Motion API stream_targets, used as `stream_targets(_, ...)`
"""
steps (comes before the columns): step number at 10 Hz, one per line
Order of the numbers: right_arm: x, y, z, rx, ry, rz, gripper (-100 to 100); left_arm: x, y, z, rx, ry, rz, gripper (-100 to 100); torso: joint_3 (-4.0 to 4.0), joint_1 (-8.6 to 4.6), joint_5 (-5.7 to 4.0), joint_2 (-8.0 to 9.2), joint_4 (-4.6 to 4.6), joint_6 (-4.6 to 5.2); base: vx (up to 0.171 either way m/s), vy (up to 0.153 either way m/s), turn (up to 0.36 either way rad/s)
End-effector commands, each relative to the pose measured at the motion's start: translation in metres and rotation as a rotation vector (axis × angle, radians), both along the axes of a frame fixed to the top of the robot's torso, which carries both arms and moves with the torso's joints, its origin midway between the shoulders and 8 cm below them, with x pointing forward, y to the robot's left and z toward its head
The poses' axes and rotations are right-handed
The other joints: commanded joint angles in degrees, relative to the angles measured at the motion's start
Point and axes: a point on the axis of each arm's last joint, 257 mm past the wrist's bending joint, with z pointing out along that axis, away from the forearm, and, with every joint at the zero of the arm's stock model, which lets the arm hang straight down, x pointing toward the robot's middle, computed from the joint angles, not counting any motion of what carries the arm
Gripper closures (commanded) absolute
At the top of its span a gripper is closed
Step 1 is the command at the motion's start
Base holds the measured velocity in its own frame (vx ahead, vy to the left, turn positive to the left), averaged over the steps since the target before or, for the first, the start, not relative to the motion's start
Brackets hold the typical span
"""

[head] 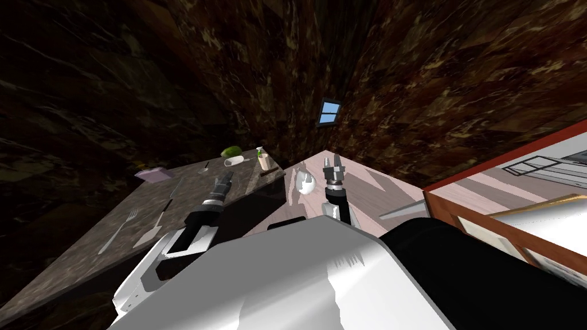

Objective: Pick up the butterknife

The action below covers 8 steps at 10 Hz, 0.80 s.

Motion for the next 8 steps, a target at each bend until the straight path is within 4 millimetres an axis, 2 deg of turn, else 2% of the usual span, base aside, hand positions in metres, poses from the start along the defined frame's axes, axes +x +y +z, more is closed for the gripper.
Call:
stream_targets(1, 0.000, 0.000, 0.000, 0.000, 0.000, 0.000, 0, 0.004, 0.013, -0.015, 0.034, 0.053, 0.030, -100, 0.00, 0.00, 0.00, 0.00, 0.00, 0.00, -0.010, -0.056, -0.158)
stream_targets(4, 0.000, 0.000, 0.000, 0.000, 0.000, 0.000, 0, 0.009, 0.037, -0.037, 0.094, 0.140, 0.083, -100, -0.01, -0.01, 0.00, -0.02, -0.01, 0.00, -0.003, -0.056, -0.156)
stream_targets(5, 0.000, 0.000, 0.000, 0.000, 0.000, 0.000, 0, 0.009, 0.040, -0.040, 0.094, 0.151, 0.092, -100, -0.02, 0.02, 0.01, -0.02, -0.01, 0.02, -0.001, -0.027, -0.075)
stream_targets(8, 0.000, 0.000, 0.000, 0.000, 0.000, 0.000, 0, 0.013, 0.063, -0.061, 0.154, 0.232, 0.142, -100, -0.01, 0.12, 0.03, -0.03, -0.01, -0.01, 0.003, -0.020, -0.120)
